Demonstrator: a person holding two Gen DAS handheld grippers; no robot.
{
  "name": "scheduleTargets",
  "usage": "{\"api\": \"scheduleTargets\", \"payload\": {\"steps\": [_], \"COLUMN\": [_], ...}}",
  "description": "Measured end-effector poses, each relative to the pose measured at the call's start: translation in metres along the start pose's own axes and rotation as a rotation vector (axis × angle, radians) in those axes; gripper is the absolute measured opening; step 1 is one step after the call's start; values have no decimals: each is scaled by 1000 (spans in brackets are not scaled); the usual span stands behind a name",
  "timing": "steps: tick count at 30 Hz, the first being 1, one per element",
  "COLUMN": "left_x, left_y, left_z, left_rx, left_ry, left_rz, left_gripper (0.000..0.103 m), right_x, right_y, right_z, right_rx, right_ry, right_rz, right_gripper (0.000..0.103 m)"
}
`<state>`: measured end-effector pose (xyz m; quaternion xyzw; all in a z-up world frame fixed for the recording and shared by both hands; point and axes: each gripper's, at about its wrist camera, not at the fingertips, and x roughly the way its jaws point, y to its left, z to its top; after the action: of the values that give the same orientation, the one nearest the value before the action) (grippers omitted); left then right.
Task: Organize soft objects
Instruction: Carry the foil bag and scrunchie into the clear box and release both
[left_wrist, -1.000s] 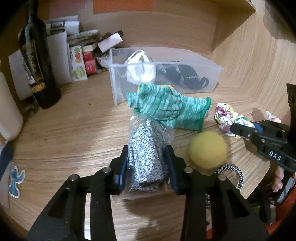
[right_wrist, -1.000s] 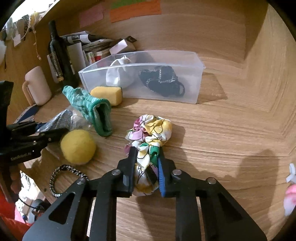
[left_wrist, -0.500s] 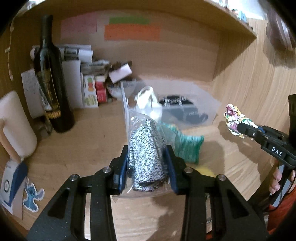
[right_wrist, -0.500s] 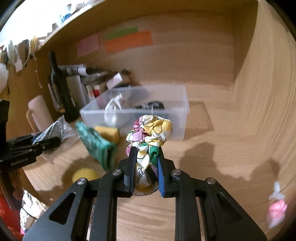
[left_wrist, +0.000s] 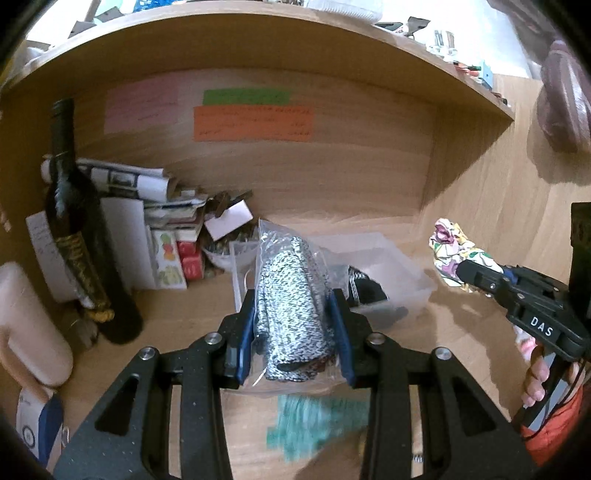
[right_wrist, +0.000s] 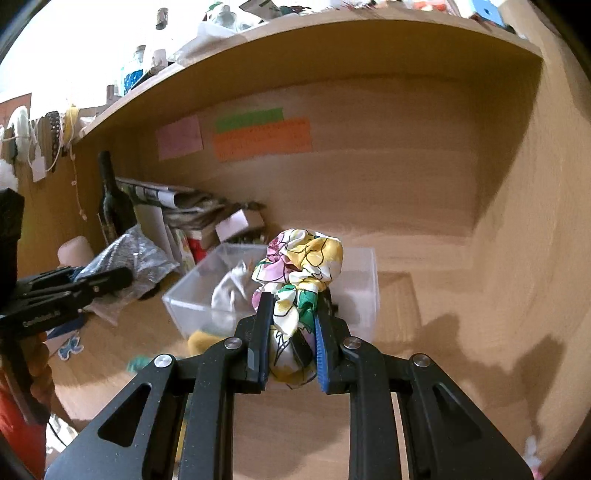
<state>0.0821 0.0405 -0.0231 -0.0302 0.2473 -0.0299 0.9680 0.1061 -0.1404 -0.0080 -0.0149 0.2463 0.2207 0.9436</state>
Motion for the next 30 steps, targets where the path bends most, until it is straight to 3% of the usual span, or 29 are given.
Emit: {"api": "scheduleTargets", "payload": {"steps": [11, 21, 30], "left_x": [55, 109, 127], "left_y": [-3, 10, 7], "left_z": [25, 15, 6], "left_rx": [37, -3, 14], "left_ry": [40, 157, 203], "left_rz": [27, 39, 29], "left_gripper": [38, 38, 38], "right_x": [44, 104, 146], "right_y": [13, 15, 5], "right_z": [32, 30, 11], "right_rx": [-76, -97, -56], "right_ry": [18, 151, 280], "right_rz": [20, 35, 52], "right_gripper": [18, 18, 18]}}
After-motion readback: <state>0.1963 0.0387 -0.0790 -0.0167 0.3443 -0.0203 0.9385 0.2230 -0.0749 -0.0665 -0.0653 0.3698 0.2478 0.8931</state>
